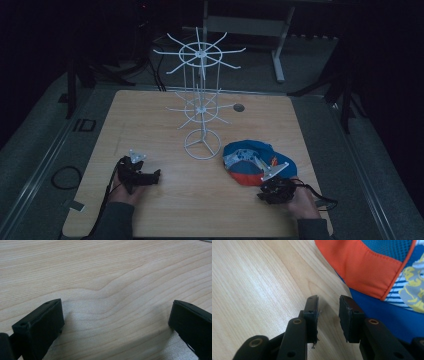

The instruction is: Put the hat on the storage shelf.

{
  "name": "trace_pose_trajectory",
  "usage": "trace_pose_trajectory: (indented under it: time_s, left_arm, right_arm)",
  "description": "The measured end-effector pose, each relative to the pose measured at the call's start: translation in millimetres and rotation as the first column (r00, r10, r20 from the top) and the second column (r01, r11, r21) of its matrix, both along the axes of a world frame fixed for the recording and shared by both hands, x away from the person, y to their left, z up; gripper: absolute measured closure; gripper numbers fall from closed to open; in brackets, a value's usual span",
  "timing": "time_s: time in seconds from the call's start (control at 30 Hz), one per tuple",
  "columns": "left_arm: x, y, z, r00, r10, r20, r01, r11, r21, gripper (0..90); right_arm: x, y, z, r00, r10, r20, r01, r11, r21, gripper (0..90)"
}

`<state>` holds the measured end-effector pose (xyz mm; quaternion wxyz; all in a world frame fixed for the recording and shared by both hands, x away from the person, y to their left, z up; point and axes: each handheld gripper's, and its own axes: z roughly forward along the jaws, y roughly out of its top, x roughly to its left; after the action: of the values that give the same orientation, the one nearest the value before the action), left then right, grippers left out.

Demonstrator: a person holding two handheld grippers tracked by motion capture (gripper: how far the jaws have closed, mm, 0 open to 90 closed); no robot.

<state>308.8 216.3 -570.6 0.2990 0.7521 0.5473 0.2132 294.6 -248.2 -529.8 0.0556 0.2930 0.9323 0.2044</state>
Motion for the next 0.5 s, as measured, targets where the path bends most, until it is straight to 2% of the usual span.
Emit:
trace_pose_trajectory:
  time_s: [0.07,0.13,0.3,0.5]
  left_arm:
    - [0.0,0.0,0.0,1.0,0.0,0.0,0.0,1.0,0.0,0.0]
    - [0.0,0.0,0.0,1.0,0.0,0.0,0.0,1.0,0.0,0.0]
    - [0.0,0.0,0.0,1.0,-0.002,0.0,0.002,1.0,0.0,0.0]
    - [0.0,0.0,0.0,1.0,-0.001,0.0,0.001,1.0,0.0,0.0]
  right_arm:
    - [-1.2,2.6,0.2,0.9998,0.009,0.018,-0.009,0.9997,-0.024,68.8]
    - [-1.6,3.7,0.5,0.9998,0.006,0.018,-0.005,0.9995,-0.032,68.8]
    - [-0.5,3.0,0.2,0.9999,0.009,0.011,-0.009,0.9998,-0.02,65.1]
    - [1.1,3.4,-0.7,0.9996,0.0,0.027,0.001,0.9999,-0.012,63.8]
